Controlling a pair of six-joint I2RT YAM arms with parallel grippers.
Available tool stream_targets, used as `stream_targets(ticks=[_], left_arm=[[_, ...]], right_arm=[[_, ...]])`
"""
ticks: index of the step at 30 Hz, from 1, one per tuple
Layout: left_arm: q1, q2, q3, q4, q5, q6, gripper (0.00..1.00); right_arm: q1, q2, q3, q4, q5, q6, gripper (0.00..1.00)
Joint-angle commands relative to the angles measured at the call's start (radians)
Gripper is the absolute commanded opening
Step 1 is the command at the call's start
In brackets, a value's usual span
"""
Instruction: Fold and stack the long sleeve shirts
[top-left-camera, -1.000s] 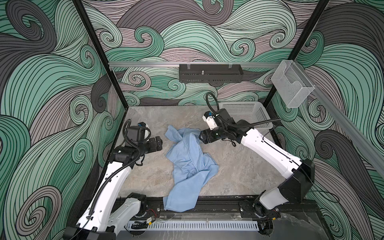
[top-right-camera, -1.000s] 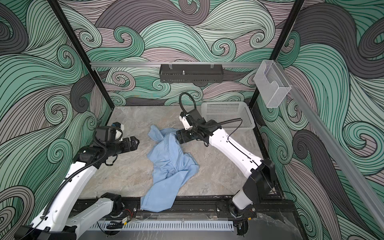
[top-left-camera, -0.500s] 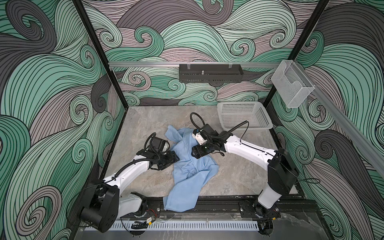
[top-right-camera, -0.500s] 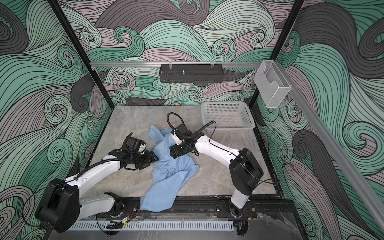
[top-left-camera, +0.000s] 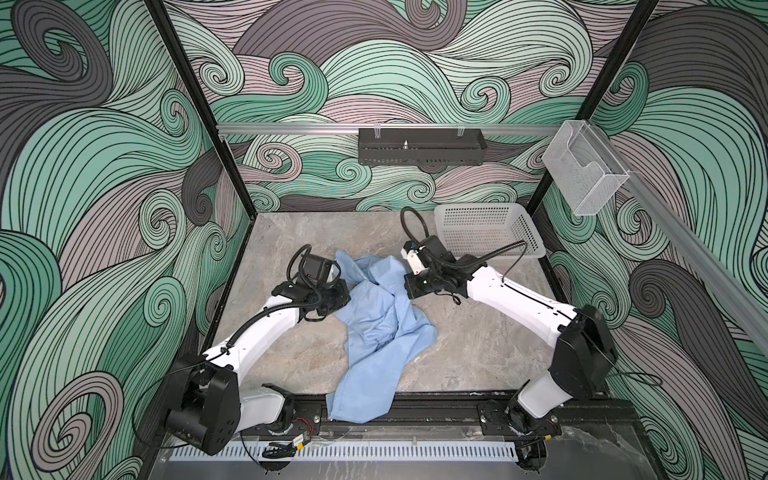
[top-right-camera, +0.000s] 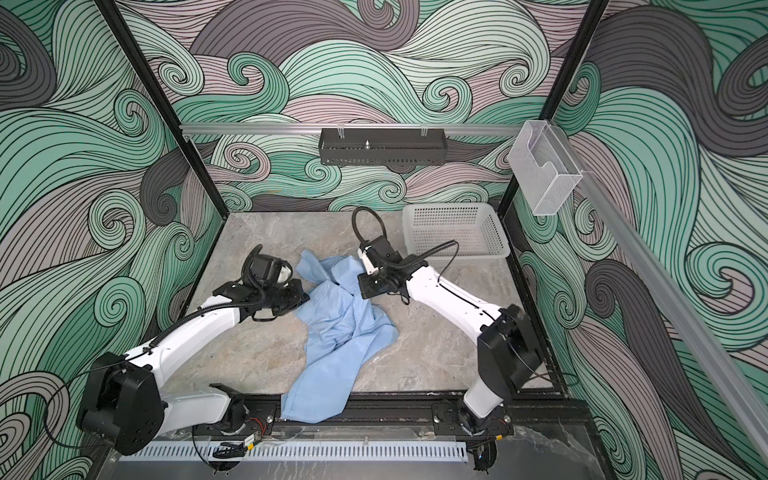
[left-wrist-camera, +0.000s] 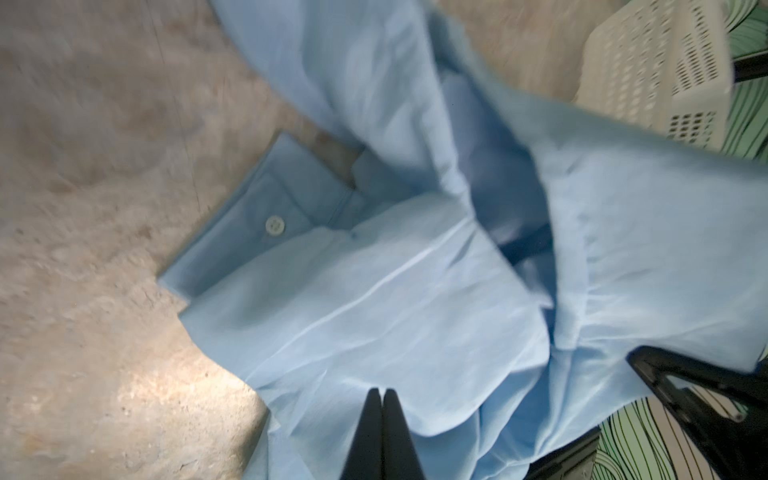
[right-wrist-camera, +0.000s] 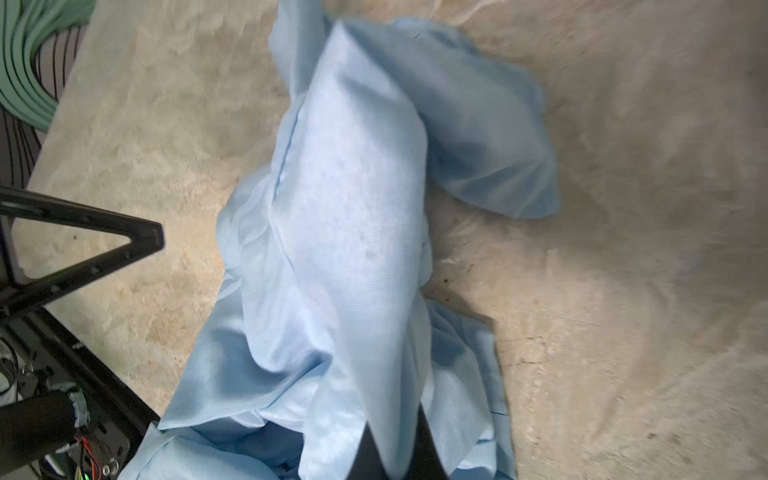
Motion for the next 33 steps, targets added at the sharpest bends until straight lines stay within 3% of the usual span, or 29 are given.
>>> stream_targets(ticks=[1, 4, 8, 9, 12, 13, 17, 22, 28, 33], left_arm=[[0.041, -0.009, 0.053, -0.099, -0.069, 0.073, 0.0], [0.065, 0.017, 0.065, -0.129, -0.064, 0.102, 0.0], [0.065, 0.086, 0.086, -0.144, 0.07, 0.177, 0.37], [0.062, 0.11, 0.092, -0.146, 0.097, 0.185, 0.45], [0.043, 0.157, 0.095, -0.115, 0.154, 0.205, 0.56], [0.032, 0.19, 0.098, -0.108, 0.161, 0.209, 0.58], [-0.03, 0.269, 0.134, -0.095, 0.171, 0.211, 0.64], [-0.107, 0.369, 0.156, 0.015, 0.196, 0.134, 0.69], [-0.14, 0.488, 0.171, 0.146, 0.2, 0.026, 0.68], [-0.14, 0.55, 0.188, 0.193, 0.151, 0.0, 0.61]], right_arm=[[-0.099, -0.09, -0.046, -0.045, 0.103, 0.057, 0.0], [-0.179, -0.12, -0.08, -0.109, 0.181, 0.079, 0.0], [-0.227, -0.128, -0.124, -0.164, 0.222, 0.066, 0.0], [-0.229, -0.13, -0.132, -0.171, 0.225, 0.061, 0.06], [-0.227, -0.146, -0.156, -0.178, 0.182, 0.067, 0.54], [-0.227, -0.156, -0.168, -0.181, 0.161, 0.077, 0.6], [-0.218, -0.207, -0.227, -0.2, 0.111, 0.142, 0.75], [-0.194, -0.279, -0.336, -0.208, 0.057, 0.25, 0.86], [-0.168, -0.351, -0.48, -0.145, -0.004, 0.385, 0.88], [-0.153, -0.358, -0.605, -0.002, -0.092, 0.494, 0.88]])
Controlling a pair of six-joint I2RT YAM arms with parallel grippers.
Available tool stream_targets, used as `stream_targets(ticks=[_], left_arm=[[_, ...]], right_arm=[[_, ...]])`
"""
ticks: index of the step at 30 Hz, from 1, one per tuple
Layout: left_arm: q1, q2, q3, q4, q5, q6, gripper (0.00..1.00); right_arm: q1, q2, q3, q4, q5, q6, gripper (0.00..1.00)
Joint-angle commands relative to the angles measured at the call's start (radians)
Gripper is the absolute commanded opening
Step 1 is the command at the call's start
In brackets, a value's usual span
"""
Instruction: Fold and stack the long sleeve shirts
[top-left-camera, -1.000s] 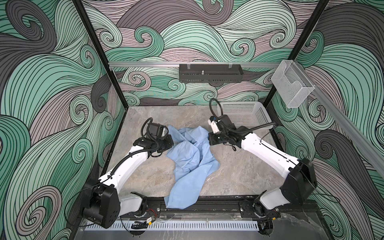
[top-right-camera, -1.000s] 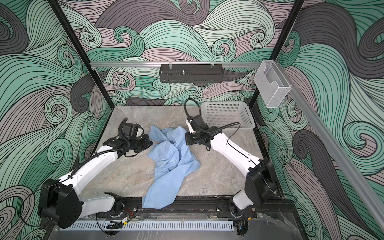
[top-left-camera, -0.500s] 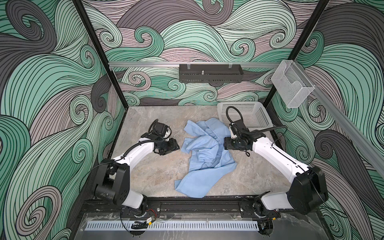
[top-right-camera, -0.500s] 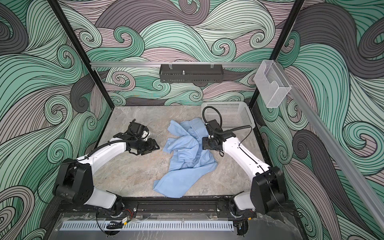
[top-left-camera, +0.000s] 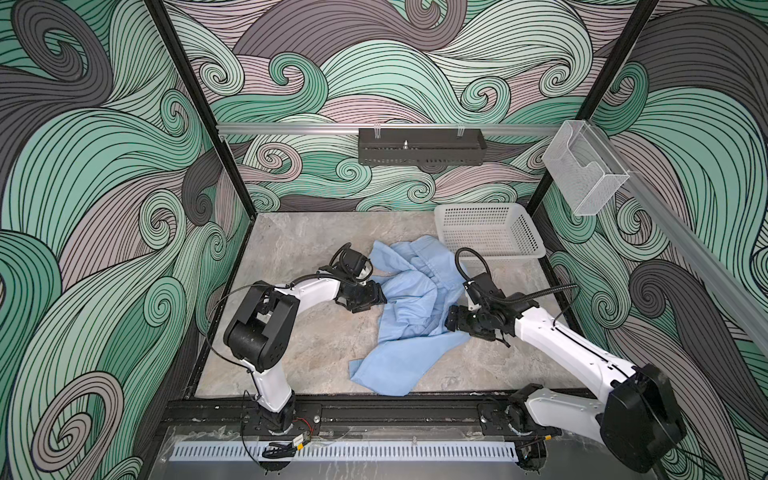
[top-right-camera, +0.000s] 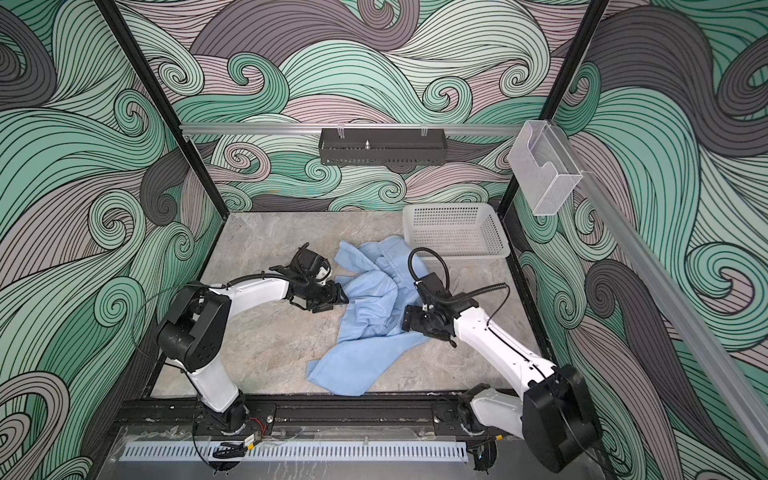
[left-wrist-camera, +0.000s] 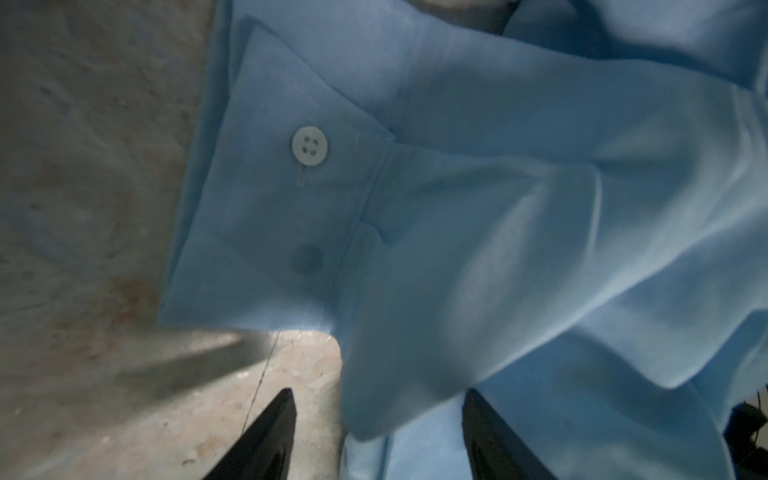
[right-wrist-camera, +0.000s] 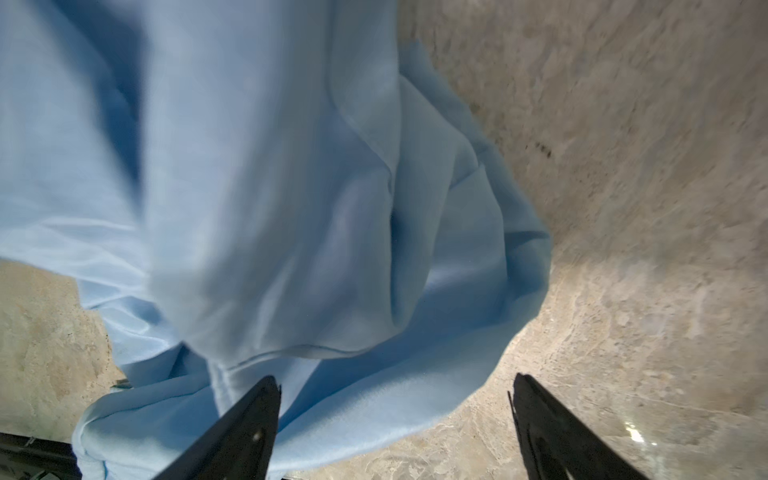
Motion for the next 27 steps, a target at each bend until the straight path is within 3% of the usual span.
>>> stream_targets(ticks=[1, 4, 8, 9, 13, 16, 21, 27], left_arm=[[0.001, 0.044, 0.044, 0.065, -0.033, -0.044, 0.58], [0.006, 0.079, 0.06, 0.096, -0.025, -0.049, 0.39], [0.035, 0.058, 0.06, 0.118, -0.03, -0.039, 0.0], [0.049, 0.038, 0.056, 0.115, -0.036, -0.033, 0.0], [0.145, -0.086, 0.038, 0.046, -0.074, 0.005, 0.0], [0.248, -0.212, 0.021, -0.028, -0.102, 0.048, 0.0], [0.385, -0.423, 0.026, -0.203, -0.221, 0.111, 0.0], [0.511, -0.635, 0.04, -0.296, -0.439, 0.189, 0.0]], right_arm=[[0.015, 0.007, -0.063, 0.129, -0.088, 0.12, 0.88], [0.023, 0.038, -0.108, 0.239, -0.129, 0.165, 0.86], [0.022, 0.075, -0.118, 0.343, -0.12, 0.178, 0.72], [0.019, 0.082, -0.114, 0.354, -0.112, 0.174, 0.65], [-0.008, 0.073, -0.079, 0.322, -0.076, 0.119, 0.18], [-0.035, 0.034, -0.034, 0.214, -0.035, 0.048, 0.0], [-0.077, -0.023, 0.071, 0.088, 0.024, -0.081, 0.0], [-0.152, 0.009, 0.266, 0.017, -0.026, -0.185, 0.0]])
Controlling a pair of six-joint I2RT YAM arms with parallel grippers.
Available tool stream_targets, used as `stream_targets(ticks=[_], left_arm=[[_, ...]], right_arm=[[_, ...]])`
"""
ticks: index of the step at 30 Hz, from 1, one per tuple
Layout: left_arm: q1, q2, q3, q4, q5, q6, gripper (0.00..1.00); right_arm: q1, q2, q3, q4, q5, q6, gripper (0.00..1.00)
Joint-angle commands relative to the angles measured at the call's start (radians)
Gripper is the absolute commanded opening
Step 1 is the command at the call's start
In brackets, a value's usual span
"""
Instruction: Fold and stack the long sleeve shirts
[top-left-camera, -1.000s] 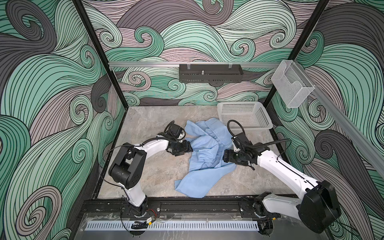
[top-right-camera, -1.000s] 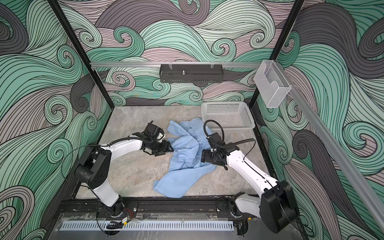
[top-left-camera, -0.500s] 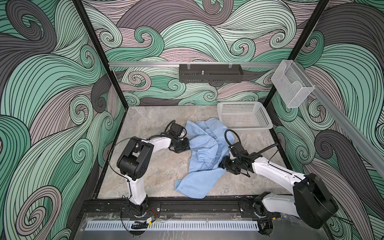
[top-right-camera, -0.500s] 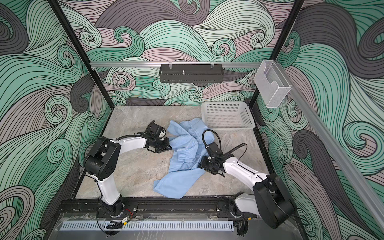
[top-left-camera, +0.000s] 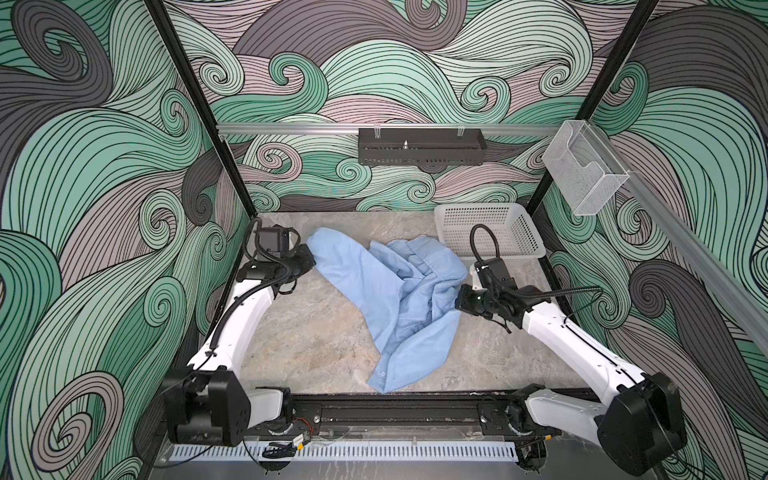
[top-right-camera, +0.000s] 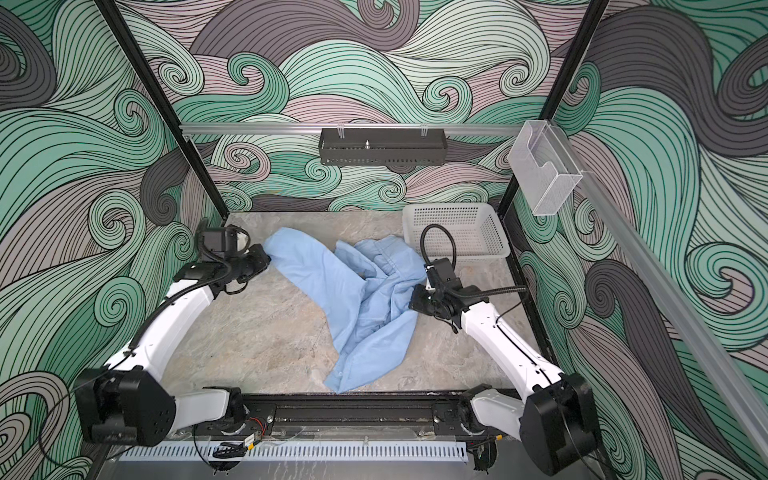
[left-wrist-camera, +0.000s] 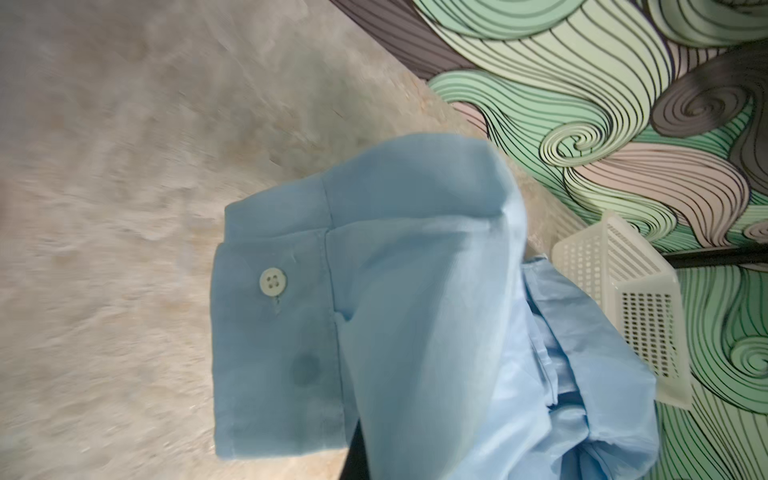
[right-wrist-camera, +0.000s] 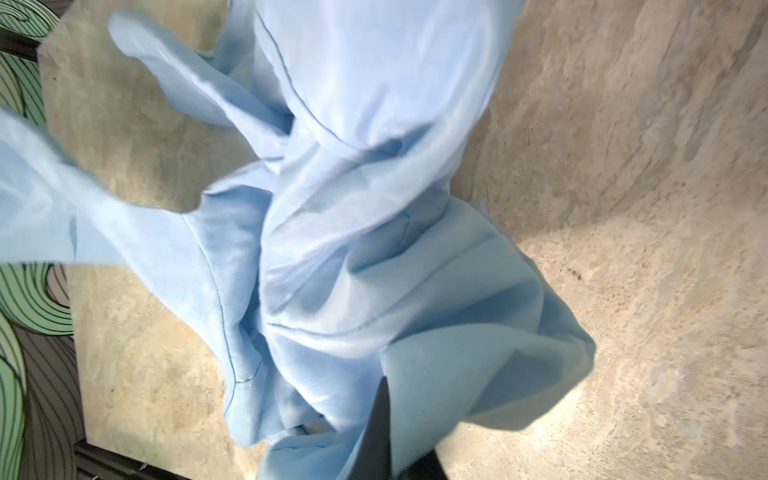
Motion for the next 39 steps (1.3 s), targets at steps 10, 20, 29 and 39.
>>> stream_targets(ticks=[10, 20, 29, 39], left_arm=[[0.255, 0.014, 0.306, -0.223, -0.154, 0.116, 0.0], [0.442, 0.067, 0.457, -0.367, -0.158, 0.115, 0.0], [0.441, -0.001, 0.169, -0.293, -0.006, 0.115, 0.0], [0.383, 0.082, 0.116, -0.378, 0.096, 0.134, 0.0]], right_arm=[[-0.17, 0.188, 0.58, -0.151, -0.06, -0.128, 0.0], [-0.301, 0.219, 0.772, -0.229, -0.055, -0.106, 0.0], [-0.315, 0.178, 0.49, -0.271, 0.027, -0.161, 0.0], [-0.247, 0.249, 0.62, -0.393, 0.196, -0.19, 0.72]])
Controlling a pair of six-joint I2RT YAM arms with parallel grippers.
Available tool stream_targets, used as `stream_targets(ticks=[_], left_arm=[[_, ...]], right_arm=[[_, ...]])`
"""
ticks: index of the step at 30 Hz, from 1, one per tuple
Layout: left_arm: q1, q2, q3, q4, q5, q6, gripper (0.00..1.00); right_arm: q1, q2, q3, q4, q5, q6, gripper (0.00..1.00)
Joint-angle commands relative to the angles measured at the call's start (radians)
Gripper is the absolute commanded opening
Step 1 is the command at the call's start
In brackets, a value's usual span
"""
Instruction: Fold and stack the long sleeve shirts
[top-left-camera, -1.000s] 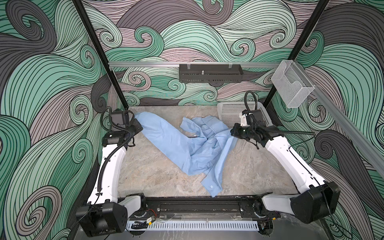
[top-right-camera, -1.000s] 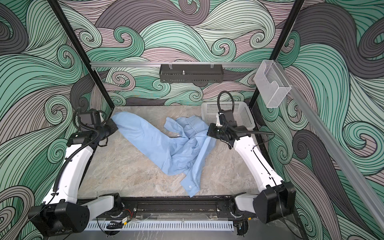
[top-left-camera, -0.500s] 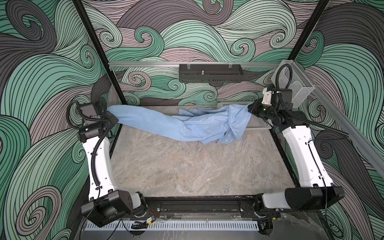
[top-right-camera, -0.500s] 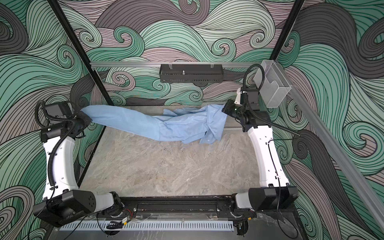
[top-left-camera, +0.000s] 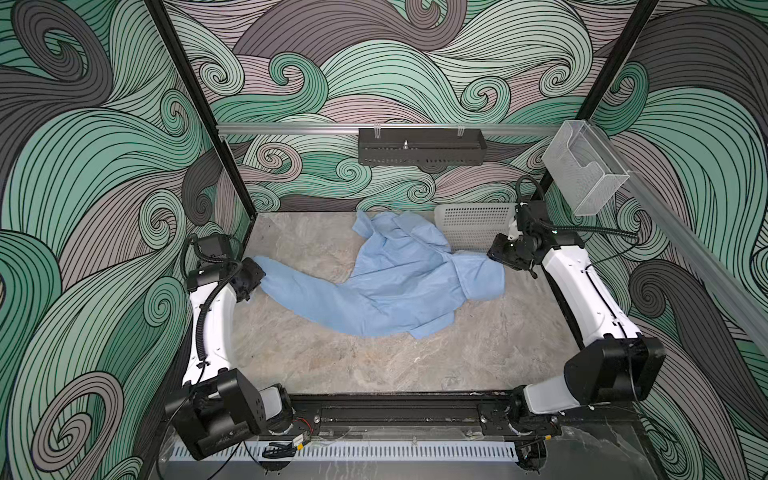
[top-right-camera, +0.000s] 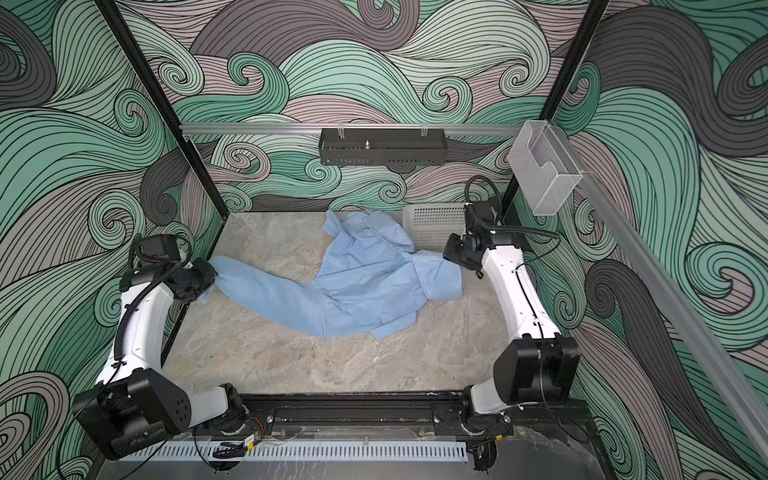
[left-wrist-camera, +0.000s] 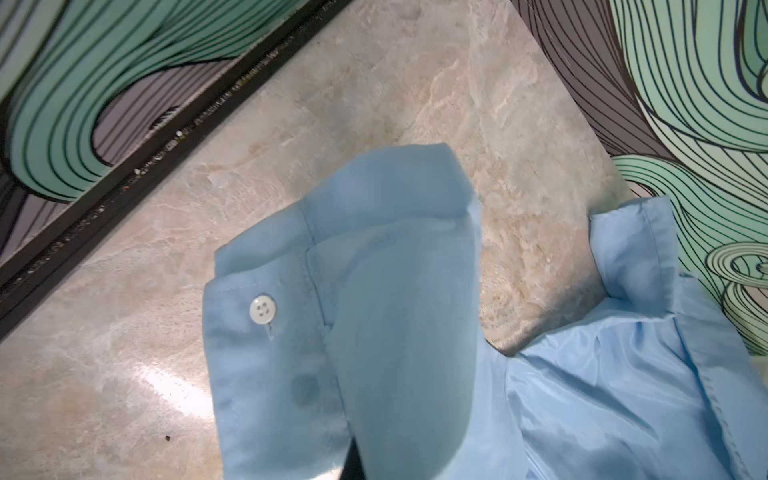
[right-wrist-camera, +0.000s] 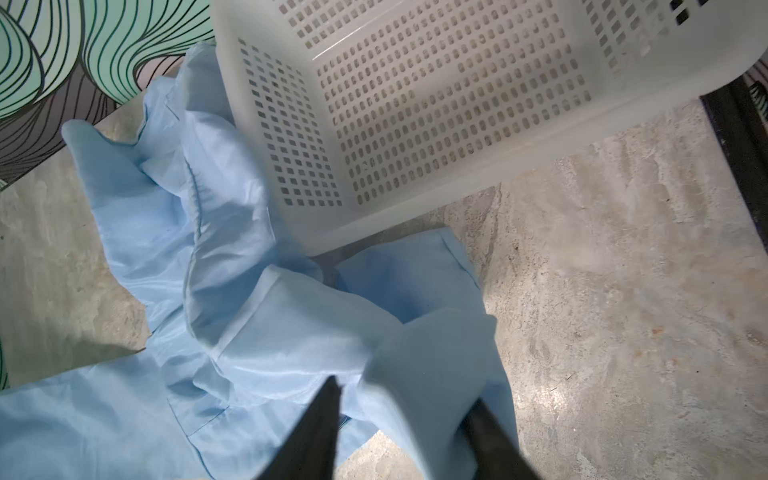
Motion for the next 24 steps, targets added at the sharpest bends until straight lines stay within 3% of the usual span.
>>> stream_targets(ticks=[1, 7, 8, 13, 15, 20, 24], left_arm=[[-0.016, 0.028, 0.022, -0.065, 0.052, 0.024, 0.0], [-0.093, 0.037, -0.036, -0.07, 0.047, 0.034, 0.0], [-0.106, 0.04, -0.049, -0.075, 0.047, 0.037, 0.05], [-0.143, 0.015, -0.073, -0.088, 0.039, 0.048, 0.66], [-0.162, -0.003, -0.037, -0.091, 0.039, 0.048, 0.83], [-0.305, 0.017, 0.048, 0.013, 0.003, 0.01, 0.87], [-0.399, 0.183, 0.152, 0.077, 0.023, -0.029, 0.87]], right_arm=[[0.08, -0.071, 0.047, -0.068, 0.131, -0.003, 0.77], [0.335, -0.131, -0.032, -0.124, 0.172, 0.062, 0.84], [0.387, -0.128, -0.063, -0.117, 0.168, 0.084, 0.84], [0.586, -0.044, -0.196, -0.015, 0.132, 0.167, 0.83], [0.637, 0.027, -0.213, 0.031, 0.117, 0.184, 0.81], [0.707, 0.225, -0.195, 0.137, 0.089, 0.181, 0.76], [0.721, 0.334, -0.165, 0.186, 0.089, 0.167, 0.76]])
